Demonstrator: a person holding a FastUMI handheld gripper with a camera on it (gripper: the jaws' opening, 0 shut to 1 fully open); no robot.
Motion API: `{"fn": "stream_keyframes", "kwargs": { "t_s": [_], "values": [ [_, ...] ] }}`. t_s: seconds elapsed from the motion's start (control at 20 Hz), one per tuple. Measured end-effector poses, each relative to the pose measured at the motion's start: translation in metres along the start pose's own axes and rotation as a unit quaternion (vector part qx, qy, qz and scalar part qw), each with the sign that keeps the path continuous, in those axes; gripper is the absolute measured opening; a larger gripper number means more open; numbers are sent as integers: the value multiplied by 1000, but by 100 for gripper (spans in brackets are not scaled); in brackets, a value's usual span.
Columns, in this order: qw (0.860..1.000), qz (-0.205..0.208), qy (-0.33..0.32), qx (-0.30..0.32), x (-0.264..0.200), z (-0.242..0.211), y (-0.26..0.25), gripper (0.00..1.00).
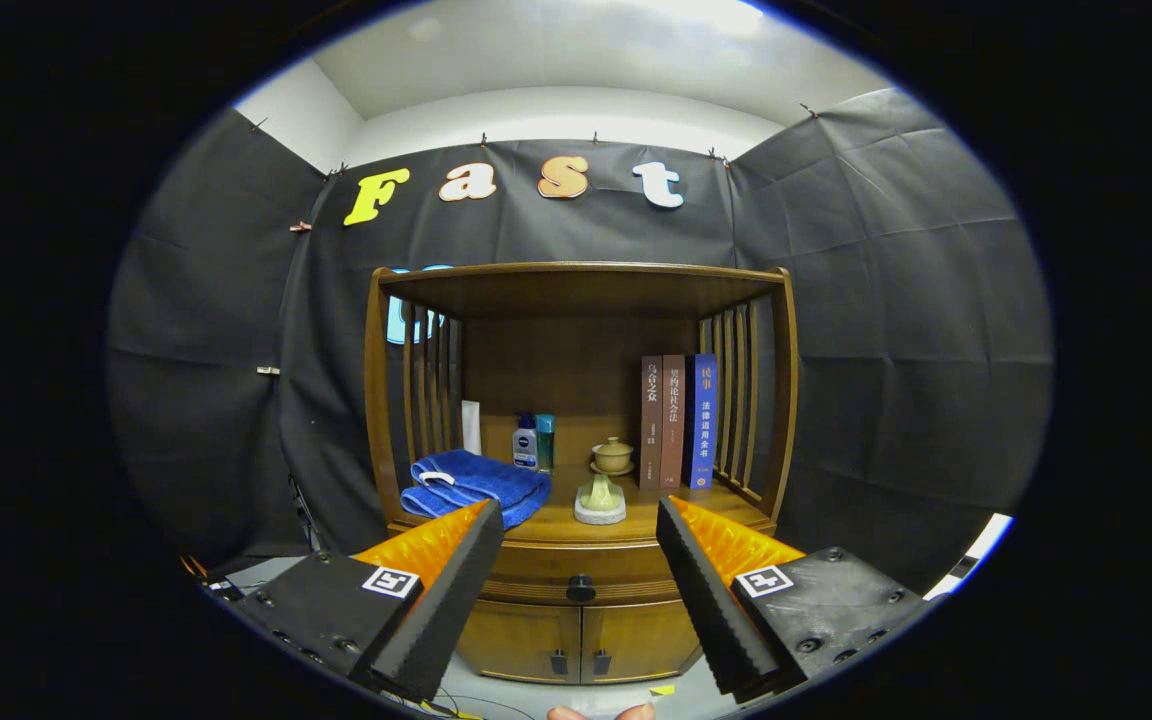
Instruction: Pull open the drawer, take out the items inside it, and place them on the countertop above the cabinet.
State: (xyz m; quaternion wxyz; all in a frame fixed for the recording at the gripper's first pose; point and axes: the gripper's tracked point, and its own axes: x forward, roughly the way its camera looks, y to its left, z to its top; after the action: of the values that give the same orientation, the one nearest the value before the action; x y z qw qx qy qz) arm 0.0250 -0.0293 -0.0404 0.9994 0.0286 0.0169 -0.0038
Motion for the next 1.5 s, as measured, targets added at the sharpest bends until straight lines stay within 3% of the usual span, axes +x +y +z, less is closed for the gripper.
{"fn": "stream_keyframes", "kwargs": {
  "t_s": [1.5],
  "values": [
    [1000,2,1,-3,1,-2,6,99]
  ]
}}
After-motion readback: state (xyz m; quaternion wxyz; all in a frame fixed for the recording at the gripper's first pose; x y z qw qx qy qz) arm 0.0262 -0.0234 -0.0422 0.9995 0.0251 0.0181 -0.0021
